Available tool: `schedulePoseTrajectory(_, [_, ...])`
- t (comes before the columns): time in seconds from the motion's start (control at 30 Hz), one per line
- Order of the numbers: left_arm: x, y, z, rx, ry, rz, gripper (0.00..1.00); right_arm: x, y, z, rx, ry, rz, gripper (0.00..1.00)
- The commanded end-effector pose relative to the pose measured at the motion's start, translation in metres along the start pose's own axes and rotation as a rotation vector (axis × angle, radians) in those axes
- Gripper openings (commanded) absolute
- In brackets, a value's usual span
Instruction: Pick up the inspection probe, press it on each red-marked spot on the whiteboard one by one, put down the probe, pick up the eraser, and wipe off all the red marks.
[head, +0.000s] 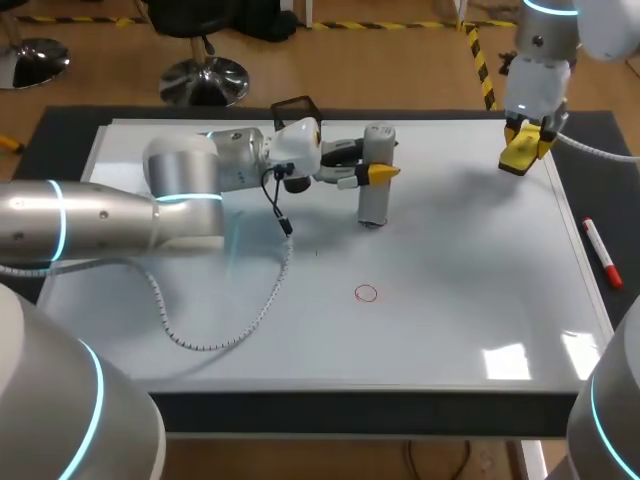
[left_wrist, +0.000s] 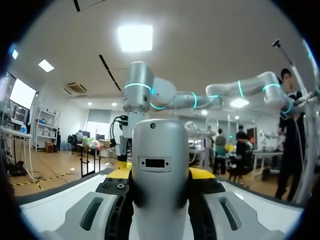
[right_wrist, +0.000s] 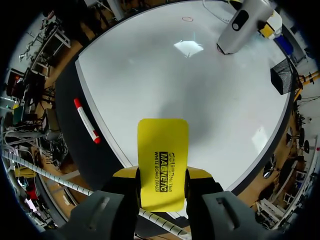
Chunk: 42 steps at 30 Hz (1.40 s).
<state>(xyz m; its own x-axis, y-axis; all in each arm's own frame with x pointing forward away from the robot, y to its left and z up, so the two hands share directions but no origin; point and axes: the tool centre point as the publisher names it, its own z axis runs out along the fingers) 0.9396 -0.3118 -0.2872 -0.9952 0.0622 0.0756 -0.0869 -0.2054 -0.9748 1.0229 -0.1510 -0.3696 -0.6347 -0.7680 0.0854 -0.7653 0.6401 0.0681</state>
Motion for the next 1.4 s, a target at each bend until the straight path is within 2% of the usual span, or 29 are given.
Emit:
schedulePoseTrajectory(0.03, [-0.001, 0.005, -0.001, -0.013, -0.003, -0.004, 0.0, 0.0, -0.001, -0.001, 0.0, 0.004, -0.002, 0.0])
schedulePoseTrajectory(0.4, [0.005, 0.006, -0.011, -0.058, -0.01, 0.008, 0.0, 0.0, -0.001, -0.001, 0.0, 0.004, -0.002, 0.0])
schedulePoseTrajectory(1.0, [0.008, 0.003, -0.011, -0.064, -0.011, 0.019, 0.0, 0.0, -0.001, -0.001, 0.0, 0.004, -0.002, 0.0])
schedulePoseTrajectory(1.17, [0.009, -0.009, -0.01, -0.046, -0.008, 0.033, 0.0, 0.0, -0.001, -0.001, 0.0, 0.004, -0.002, 0.0])
schedulePoseTrajectory(1.4, [0.012, -0.041, -0.012, -0.023, -0.015, 0.061, 0.0, 0.0, -0.001, -0.001, 0.0, 0.004, -0.002, 0.0])
